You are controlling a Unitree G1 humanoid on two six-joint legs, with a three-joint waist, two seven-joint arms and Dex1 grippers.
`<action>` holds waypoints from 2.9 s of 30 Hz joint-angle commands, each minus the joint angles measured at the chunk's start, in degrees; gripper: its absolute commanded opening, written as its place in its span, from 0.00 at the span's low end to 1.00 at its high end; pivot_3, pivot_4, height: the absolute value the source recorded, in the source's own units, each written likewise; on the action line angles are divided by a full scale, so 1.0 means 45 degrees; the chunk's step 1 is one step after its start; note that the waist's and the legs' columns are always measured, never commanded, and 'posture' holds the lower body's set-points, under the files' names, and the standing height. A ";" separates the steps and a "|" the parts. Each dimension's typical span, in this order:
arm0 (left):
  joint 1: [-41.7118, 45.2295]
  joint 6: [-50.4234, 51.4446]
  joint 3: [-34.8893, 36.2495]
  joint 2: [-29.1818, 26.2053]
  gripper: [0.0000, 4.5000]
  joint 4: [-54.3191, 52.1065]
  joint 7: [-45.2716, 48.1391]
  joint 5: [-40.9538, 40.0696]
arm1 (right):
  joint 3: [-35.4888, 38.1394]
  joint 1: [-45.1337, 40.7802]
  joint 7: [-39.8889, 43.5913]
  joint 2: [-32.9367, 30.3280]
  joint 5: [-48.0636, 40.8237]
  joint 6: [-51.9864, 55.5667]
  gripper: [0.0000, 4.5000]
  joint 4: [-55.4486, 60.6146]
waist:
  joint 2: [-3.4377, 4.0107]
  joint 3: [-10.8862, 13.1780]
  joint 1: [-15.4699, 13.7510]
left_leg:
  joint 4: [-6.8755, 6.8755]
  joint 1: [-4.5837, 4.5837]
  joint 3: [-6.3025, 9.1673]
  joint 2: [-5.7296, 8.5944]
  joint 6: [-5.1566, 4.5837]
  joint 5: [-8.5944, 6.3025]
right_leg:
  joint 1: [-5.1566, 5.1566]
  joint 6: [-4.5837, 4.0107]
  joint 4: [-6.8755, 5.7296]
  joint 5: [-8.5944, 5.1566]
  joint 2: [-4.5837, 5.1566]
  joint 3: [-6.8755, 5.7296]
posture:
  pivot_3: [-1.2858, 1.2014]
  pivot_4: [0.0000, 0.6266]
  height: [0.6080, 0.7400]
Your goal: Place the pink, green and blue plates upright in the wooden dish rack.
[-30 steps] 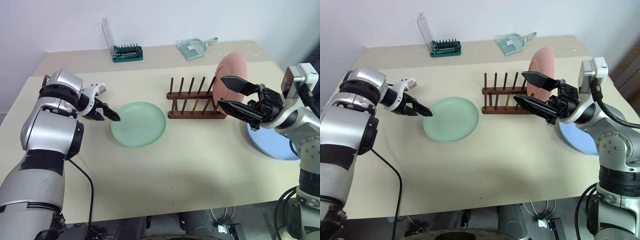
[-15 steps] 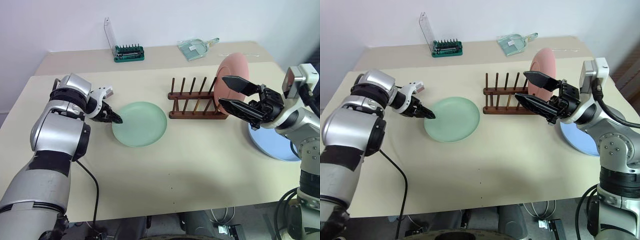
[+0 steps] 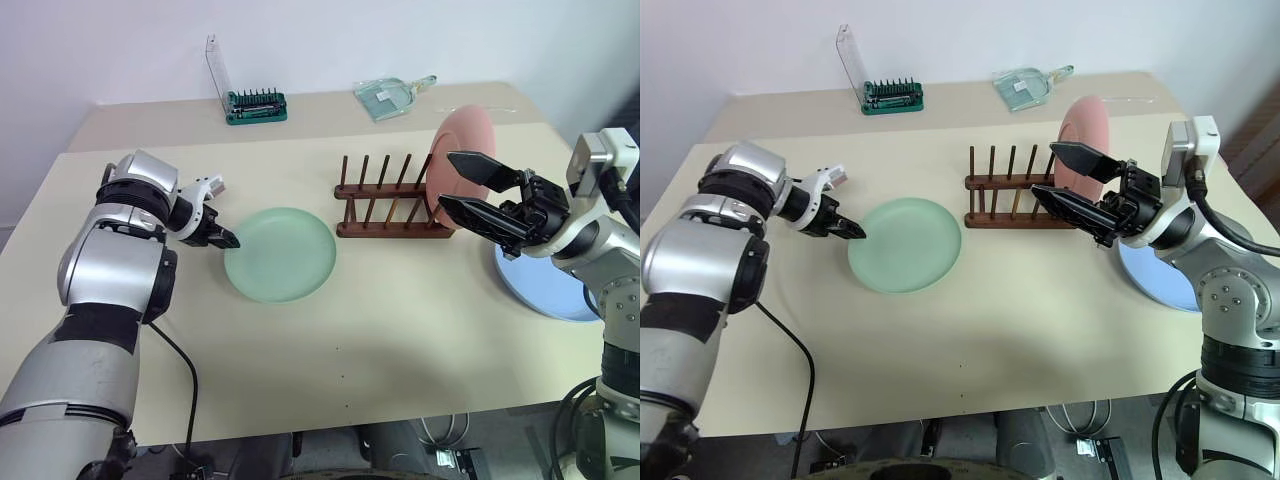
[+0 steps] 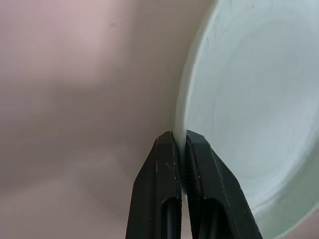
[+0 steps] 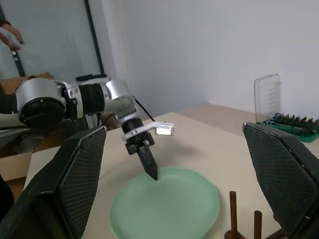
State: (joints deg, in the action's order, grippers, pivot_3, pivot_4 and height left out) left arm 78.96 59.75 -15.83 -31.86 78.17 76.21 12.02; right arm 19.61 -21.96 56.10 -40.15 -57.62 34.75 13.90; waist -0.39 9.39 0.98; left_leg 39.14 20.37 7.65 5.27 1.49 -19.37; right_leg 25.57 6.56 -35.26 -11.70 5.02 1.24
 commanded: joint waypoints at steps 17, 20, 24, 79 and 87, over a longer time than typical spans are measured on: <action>0.1287 0.0425 0.6949 -0.3227 0.02 -0.1651 -0.1558 -0.5328 | -0.0958 -0.2833 -0.1303 0.0078 0.1893 -0.1381 1.00 0.0958 | -0.0009 0.0006 0.0014 | 0.0008 0.0013 0.0008 -0.0024 -0.0002 -0.0001 | 0.0027 0.0003 -0.0020 -0.0001 0.0008 0.0000 | 0.52 0.24 1.00; 0.0228 0.0231 0.9494 -0.2421 0.02 -0.3208 -0.4720 -0.6854 | -0.2287 -0.3589 -0.2236 0.0455 0.5013 -0.3530 1.00 0.0424 | -0.0005 0.0002 0.0010 | 0.0007 0.0011 -0.0015 -0.0022 0.0002 0.0001 | 0.0061 0.0003 -0.0058 0.0000 0.0022 0.0002 | 0.52 0.24 1.00; -0.1920 -0.0177 1.2182 0.0681 0.02 -0.8839 -0.8845 -0.8634 | -0.4298 -0.4292 -0.3203 0.0496 1.0516 -0.8552 1.00 -0.0810 | -0.0030 -0.0011 -0.0144 | 0.0025 0.0036 -0.0044 0.0016 0.0012 0.0007 | 0.0123 0.0003 -0.0172 -0.0001 0.0081 0.0003 | 0.52 0.24 1.00; -0.7603 -0.5948 0.6035 0.8900 0.15 -1.9166 -1.6665 -1.1525 | -0.7593 -0.5942 -1.0980 0.0059 2.4944 -1.3293 0.00 -0.4530 | -0.0058 -0.0014 -0.0079 | -0.0004 0.0012 -0.0228 -0.0023 0.0013 0.0007 | 0.0100 -0.0030 0.0003 0.0047 0.0016 0.0045 | 0.52 0.24 1.00; -0.8033 -0.4038 0.6521 0.7627 0.98 -2.0180 -1.5066 -1.4289 | -0.7508 -0.6060 -1.1222 -0.0616 2.5083 -1.3363 0.00 -0.5276 | -0.0058 -0.0014 -0.0068 | -0.0006 0.0010 -0.0228 -0.0031 0.0013 0.0007 | 0.0097 -0.0030 0.0006 0.0049 0.0015 0.0045 | 0.52 0.24 1.00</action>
State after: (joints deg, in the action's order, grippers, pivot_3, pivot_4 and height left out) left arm 43.16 39.49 12.97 4.07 -8.99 5.52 -48.24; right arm -15.56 -47.73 6.98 -41.42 55.49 -25.46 -9.48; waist -0.65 9.33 0.67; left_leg 39.10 20.40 6.62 5.13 1.55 -19.33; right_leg 26.01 6.42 -35.23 -11.48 5.09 1.45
